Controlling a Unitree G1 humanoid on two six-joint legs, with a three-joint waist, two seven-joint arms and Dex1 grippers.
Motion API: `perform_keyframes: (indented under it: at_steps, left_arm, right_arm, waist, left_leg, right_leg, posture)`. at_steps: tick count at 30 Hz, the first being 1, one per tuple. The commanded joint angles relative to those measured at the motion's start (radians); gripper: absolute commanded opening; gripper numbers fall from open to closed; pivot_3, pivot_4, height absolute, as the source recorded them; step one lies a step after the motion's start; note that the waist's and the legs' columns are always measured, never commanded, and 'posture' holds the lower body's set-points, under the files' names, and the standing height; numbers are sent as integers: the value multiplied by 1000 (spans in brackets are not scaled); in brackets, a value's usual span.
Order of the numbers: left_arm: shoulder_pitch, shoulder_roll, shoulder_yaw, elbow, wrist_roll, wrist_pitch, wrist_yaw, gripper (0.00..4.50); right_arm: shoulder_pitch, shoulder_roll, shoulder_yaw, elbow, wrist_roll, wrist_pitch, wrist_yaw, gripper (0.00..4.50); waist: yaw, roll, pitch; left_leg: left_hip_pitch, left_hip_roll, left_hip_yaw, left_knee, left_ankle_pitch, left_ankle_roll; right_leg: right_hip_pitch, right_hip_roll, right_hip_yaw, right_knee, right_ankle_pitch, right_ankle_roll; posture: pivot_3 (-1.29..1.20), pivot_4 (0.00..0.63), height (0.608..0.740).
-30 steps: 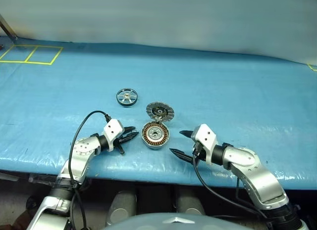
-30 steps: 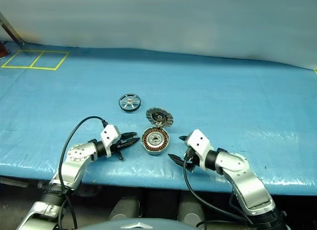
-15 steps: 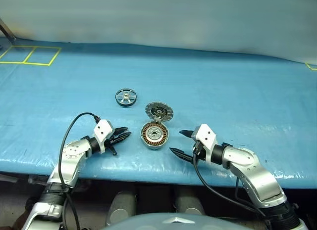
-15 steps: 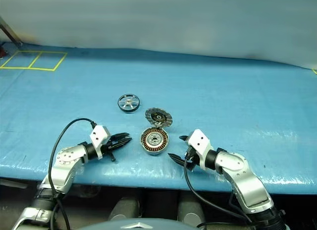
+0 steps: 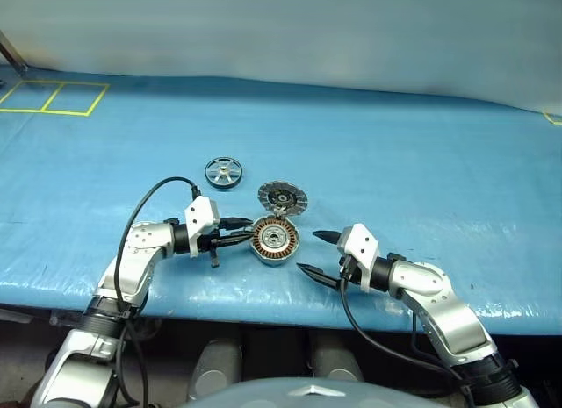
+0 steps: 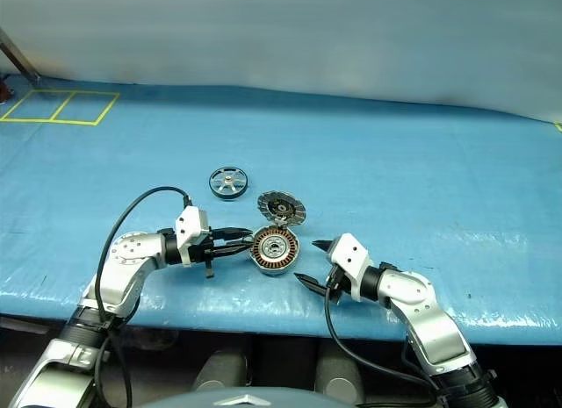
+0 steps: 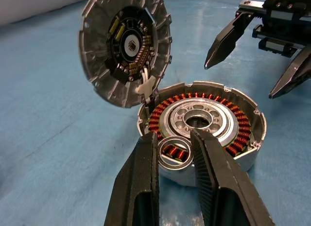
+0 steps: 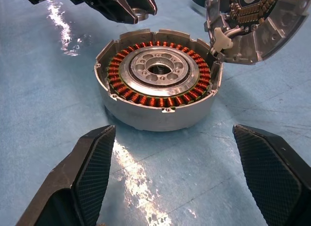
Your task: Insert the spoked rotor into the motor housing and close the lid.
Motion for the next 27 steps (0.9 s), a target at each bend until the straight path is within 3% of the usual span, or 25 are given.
perform_keyframes:
  at_steps: [1,27]
  left_arm:
    - [-40,-26,-24,26,15,0,-10,649]
    - [-143,-99,-110,86,76,32,-66,649]
  right_arm:
    - [0,2,-7,-31,-3,-20,-11,4078]
    - [18,5,-2,-56,-15,22,-63,4078]
  waist:
    - [1,0,0]
    - [0,0,0]
  left_leg:
    - [0,0,0,0,0,0]
    - [0,0,0,0,0,0]
  right_leg:
    - [0,0,0,0,0,0]
    - [1,0,0,0,0,0]
  posture:
    - [0,150,740]
    - [0,150,740]
